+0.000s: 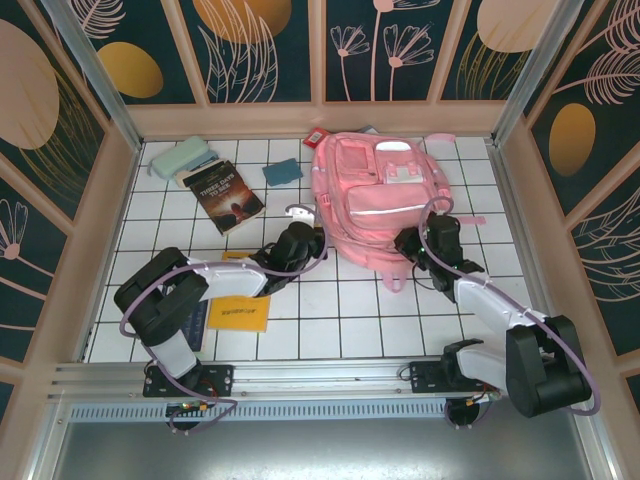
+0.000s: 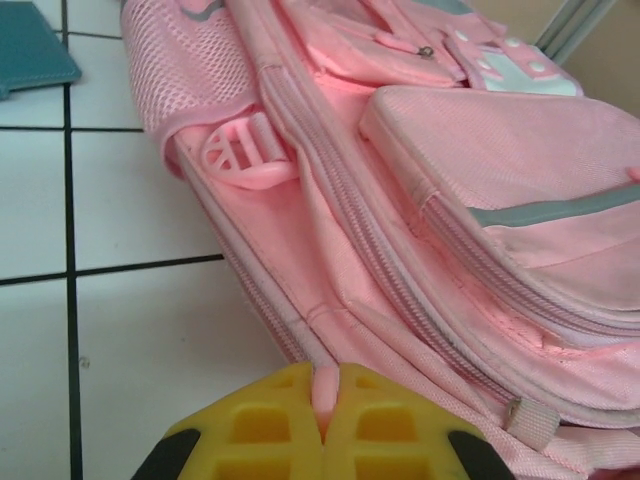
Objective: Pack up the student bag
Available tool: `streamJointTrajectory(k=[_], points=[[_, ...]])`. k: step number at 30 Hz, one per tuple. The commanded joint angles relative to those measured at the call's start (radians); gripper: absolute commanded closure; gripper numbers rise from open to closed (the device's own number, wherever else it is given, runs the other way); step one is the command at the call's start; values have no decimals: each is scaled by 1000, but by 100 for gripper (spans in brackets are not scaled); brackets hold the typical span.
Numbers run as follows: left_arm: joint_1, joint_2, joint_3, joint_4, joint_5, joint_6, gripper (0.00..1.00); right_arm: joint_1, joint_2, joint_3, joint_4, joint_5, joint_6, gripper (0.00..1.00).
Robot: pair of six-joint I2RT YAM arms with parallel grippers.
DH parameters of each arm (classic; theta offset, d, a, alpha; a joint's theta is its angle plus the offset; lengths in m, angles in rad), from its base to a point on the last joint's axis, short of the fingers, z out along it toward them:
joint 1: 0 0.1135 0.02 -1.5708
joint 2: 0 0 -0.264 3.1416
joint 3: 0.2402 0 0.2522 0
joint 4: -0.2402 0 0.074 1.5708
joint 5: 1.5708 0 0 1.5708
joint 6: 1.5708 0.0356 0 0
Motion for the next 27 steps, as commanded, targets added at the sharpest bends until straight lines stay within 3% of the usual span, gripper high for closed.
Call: streamJointTrajectory(k=[1, 4, 9, 14, 27], points=[[49, -19, 14, 46, -19, 53, 100, -4, 2, 55, -28, 15, -146, 62], [49, -45, -5, 62, 47, 47, 100, 105, 3, 111, -52, 69, -246, 53], [49, -52, -20, 74, 94, 31, 100, 226, 98, 212, -64, 61, -333, 60], [48, -45, -25, 81, 135, 19, 100, 308, 181, 289, -54, 77, -365, 59], [48, -44, -33, 91, 143, 10, 100, 328, 406, 400, -13, -78, -379, 57]])
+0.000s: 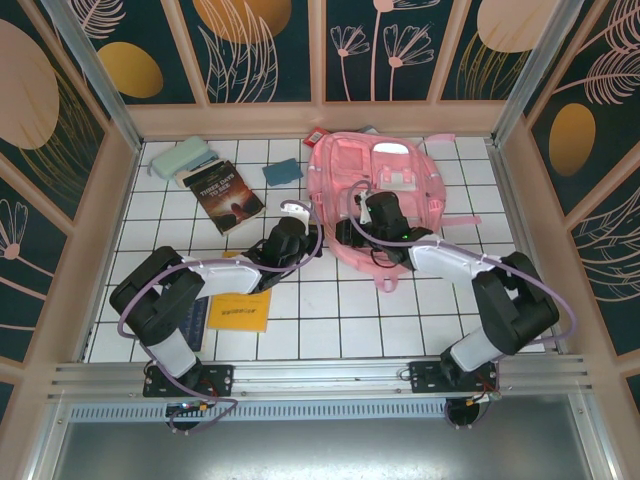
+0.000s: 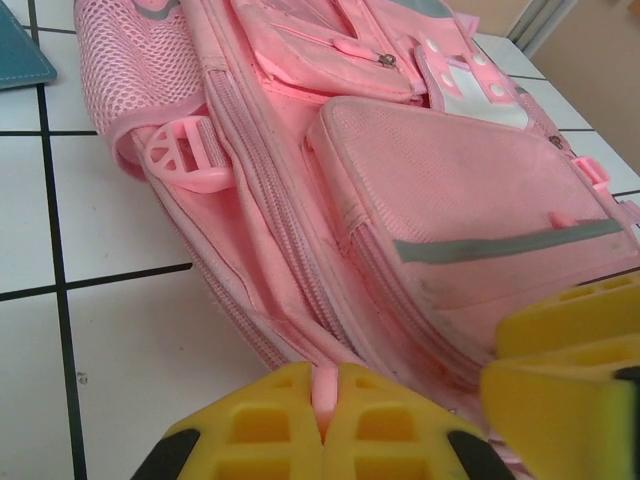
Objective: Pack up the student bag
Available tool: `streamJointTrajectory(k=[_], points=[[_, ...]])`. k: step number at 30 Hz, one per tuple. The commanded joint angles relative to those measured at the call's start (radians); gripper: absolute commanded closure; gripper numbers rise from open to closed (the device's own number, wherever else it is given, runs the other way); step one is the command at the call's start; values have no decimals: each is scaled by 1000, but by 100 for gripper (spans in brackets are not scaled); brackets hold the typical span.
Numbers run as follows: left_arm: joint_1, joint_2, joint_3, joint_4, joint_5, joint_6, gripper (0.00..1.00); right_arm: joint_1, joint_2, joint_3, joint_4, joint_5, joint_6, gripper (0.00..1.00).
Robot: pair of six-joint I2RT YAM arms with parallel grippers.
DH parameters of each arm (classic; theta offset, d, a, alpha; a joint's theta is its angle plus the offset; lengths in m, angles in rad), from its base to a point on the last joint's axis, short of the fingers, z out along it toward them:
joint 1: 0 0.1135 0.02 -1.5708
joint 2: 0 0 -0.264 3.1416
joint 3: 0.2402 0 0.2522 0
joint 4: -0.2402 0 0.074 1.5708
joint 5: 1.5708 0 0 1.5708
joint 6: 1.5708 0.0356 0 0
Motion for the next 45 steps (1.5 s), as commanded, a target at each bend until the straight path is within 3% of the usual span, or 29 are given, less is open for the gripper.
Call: streamJointTrajectory(k=[1, 11, 26, 40, 43, 45], points=[[-1, -27, -7, 64, 18, -10, 100, 13, 41, 52, 37, -60, -17, 58], [-1, -37, -8, 59, 23, -12, 100, 43, 82, 38, 74, -86, -6, 65], [-2, -76, -67, 84, -9, -20, 100, 97, -52, -50, 94, 2, 78, 63], [-2, -113, -102, 93, -3, -23, 100, 99, 88, 22, 93, -24, 61, 68], [0, -111, -102, 93, -2, -22, 100, 99, 94, 24, 95, -14, 53, 76], [-2, -109, -102, 95, -2, -22, 100, 99, 98, 30, 90, -6, 48, 93]])
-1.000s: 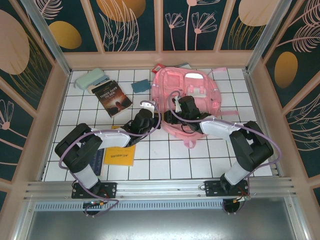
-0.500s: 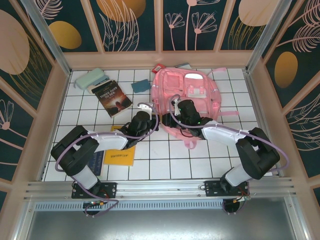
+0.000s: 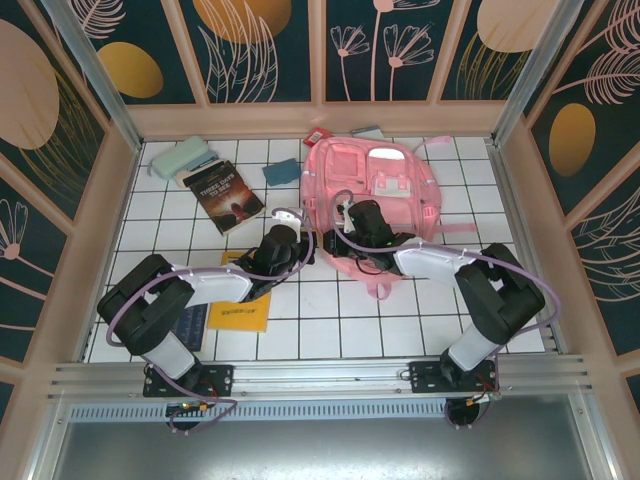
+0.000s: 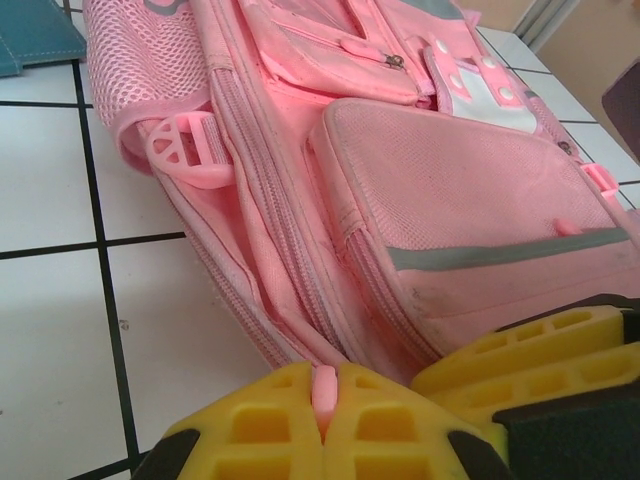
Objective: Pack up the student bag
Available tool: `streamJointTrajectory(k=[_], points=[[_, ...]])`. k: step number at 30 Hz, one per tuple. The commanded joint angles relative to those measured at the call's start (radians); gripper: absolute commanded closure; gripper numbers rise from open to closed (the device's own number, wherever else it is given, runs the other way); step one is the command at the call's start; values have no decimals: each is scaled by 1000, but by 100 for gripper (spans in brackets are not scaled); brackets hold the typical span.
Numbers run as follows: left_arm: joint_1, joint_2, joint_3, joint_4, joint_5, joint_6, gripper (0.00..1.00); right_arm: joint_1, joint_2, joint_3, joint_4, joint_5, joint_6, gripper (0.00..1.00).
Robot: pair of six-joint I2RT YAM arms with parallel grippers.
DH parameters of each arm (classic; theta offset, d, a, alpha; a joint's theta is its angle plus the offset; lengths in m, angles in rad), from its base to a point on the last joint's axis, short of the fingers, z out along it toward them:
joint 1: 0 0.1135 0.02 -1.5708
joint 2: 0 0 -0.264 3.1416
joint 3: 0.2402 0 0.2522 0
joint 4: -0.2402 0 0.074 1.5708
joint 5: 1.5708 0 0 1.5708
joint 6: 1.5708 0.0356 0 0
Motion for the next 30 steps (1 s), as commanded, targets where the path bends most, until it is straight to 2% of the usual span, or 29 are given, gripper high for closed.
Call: streamJointTrajectory(k=[1, 8, 15, 21, 30], points=[[-3, -34, 0, 71, 1, -10, 100, 4, 23, 36, 7, 23, -21, 100], [3, -5, 7, 72, -102, -6, 100, 4, -43, -5, -11, 59, -19, 100], [46, 76, 66, 93, -165, -45, 100, 5, -147, -61, -56, 93, -23, 100], [109, 156, 123, 110, -170, -115, 100, 4, -188, -114, -59, 91, -15, 100], [186, 321, 294, 76, -150, -168, 100, 5, -245, -126, -85, 85, -24, 100]])
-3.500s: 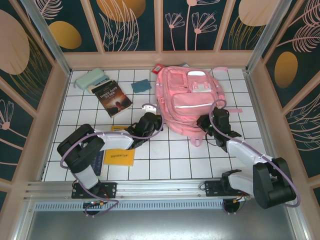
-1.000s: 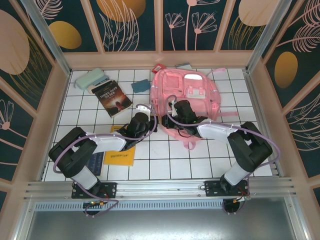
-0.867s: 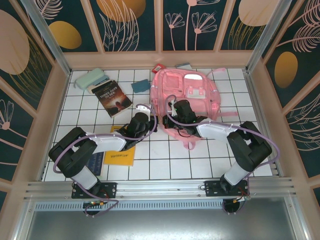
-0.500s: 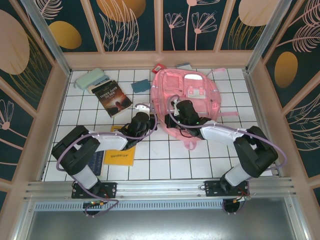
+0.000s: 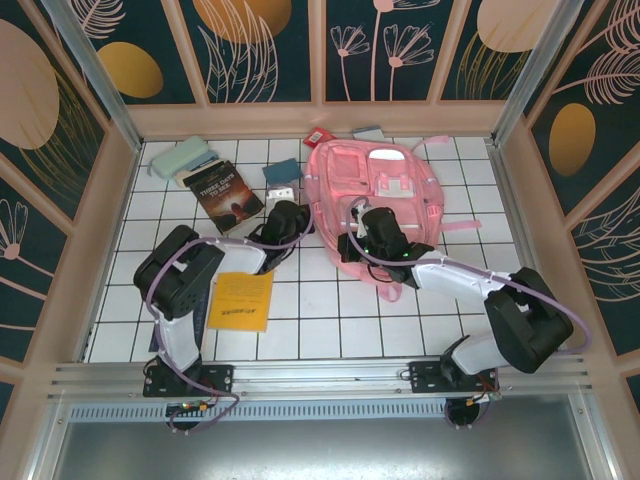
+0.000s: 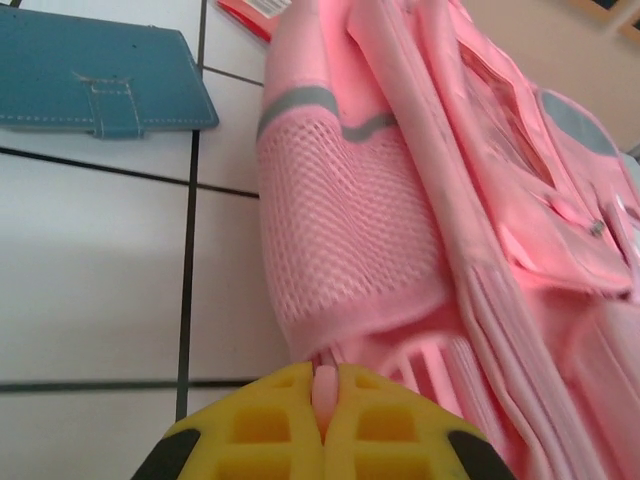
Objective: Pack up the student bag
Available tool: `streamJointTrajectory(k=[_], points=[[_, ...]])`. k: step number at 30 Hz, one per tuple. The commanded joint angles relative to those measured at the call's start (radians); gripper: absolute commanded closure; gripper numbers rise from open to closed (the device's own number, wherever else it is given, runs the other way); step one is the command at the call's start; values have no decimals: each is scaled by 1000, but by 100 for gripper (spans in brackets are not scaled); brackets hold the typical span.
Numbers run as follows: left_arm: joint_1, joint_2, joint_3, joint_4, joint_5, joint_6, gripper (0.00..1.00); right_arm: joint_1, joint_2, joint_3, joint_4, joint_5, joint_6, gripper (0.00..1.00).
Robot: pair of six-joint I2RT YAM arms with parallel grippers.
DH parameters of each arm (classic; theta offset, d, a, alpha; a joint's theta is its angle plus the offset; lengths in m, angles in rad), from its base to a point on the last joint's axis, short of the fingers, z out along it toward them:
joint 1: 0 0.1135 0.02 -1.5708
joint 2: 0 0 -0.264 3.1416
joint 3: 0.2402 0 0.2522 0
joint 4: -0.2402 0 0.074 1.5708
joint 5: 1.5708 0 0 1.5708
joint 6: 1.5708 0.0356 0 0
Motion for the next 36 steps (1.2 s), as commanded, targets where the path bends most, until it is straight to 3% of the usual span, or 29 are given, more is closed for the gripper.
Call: streamJointTrajectory(k=[1, 11, 20, 21, 23, 26, 33, 36], points=[[50, 52, 64, 22, -62, -43, 100, 4, -47, -10, -52, 5, -21, 100], [83, 99, 113, -16, -86, -52, 100, 4, -47, 56, -77, -1, -51, 100], [99, 15, 93, -17, 31, -28, 100, 3, 21, 124, -102, 23, -59, 100], [98, -5, 77, -17, 37, -26, 96, 2, 31, 135, -103, 26, -63, 100], [98, -50, 36, -24, 52, -17, 73, 0, 53, 161, -107, 26, -75, 100], [98, -130, -13, -58, 43, -19, 50, -8, 105, 212, -119, 32, -95, 100], [99, -345, -117, -232, -58, -39, 9, -60, 202, 306, -131, 28, -144, 100], [99, -436, -168, -317, -94, -47, 1, -65, 210, 329, -132, 22, -151, 70]])
